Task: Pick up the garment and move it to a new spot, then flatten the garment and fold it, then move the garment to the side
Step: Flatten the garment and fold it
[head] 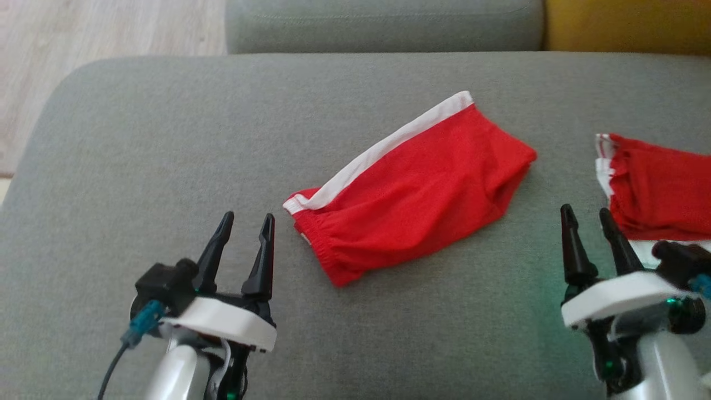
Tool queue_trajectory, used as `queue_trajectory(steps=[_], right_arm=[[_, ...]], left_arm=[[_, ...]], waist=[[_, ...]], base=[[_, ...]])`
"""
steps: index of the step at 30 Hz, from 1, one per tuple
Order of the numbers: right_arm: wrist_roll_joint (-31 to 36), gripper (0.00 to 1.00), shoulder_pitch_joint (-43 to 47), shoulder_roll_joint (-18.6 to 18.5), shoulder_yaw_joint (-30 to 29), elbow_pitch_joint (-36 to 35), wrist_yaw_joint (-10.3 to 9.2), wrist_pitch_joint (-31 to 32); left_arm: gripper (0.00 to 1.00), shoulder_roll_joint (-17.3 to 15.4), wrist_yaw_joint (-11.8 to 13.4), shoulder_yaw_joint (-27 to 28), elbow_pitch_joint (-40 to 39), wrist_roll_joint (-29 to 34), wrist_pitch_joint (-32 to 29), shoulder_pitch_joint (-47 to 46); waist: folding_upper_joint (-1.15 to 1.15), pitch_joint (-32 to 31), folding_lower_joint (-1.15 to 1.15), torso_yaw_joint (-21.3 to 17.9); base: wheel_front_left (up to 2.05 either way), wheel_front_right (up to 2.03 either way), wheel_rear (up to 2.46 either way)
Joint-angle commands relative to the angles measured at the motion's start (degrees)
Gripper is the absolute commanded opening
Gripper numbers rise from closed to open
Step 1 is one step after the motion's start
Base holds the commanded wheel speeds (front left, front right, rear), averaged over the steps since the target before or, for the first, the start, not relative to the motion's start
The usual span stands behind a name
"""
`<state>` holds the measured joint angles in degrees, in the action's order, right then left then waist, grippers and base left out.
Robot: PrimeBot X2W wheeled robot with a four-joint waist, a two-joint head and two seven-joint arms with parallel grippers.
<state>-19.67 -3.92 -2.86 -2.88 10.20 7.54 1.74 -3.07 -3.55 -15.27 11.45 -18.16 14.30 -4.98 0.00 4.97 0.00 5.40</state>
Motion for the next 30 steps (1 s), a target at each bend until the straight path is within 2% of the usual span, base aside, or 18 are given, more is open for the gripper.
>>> queue_trajectory(steps=[1,6,11,21,30], right_arm=[[-1.5,1.00,-3.7,-0.2,0.5,-1.4,-0.05,0.9],[-10.2,1.00,-8.7,0.0,-2.7,4.2,-0.05,8.8],[-14.8,1.00,-14.8,0.0,-7.9,12.1,-0.05,13.6],[-15.5,1.00,-25.1,0.0,-16.0,25.0,-0.05,19.3],[-13.9,1.00,-29.4,0.0,-16.4,30.8,-0.05,20.4]], left_arm=[[1.00,0.1,-0.3,2.1,-1.6,0.6,0.7,-3.3],[1.00,0.2,-0.8,0.6,-1.1,-0.2,0.7,-4.6],[1.00,0.2,-0.3,-1.5,-0.3,-0.6,0.7,-6.1],[1.00,0.2,0.7,-4.1,0.2,-1.7,0.7,-8.8],[1.00,0.2,1.4,-5.0,-0.3,-2.7,0.7,-9.4]], waist=[[0.00,1.1,0.00,1.2],[0.00,3.6,0.00,4.4],[0.00,5.9,0.00,7.8],[0.00,8.5,0.00,12.5],[0.00,9.2,0.00,13.6]], base=[[0.00,0.00,0.00],[0.00,0.00,0.00],[0.00,0.00,0.00],[0.00,0.00,0.00],[0.00,0.00,0.00]])
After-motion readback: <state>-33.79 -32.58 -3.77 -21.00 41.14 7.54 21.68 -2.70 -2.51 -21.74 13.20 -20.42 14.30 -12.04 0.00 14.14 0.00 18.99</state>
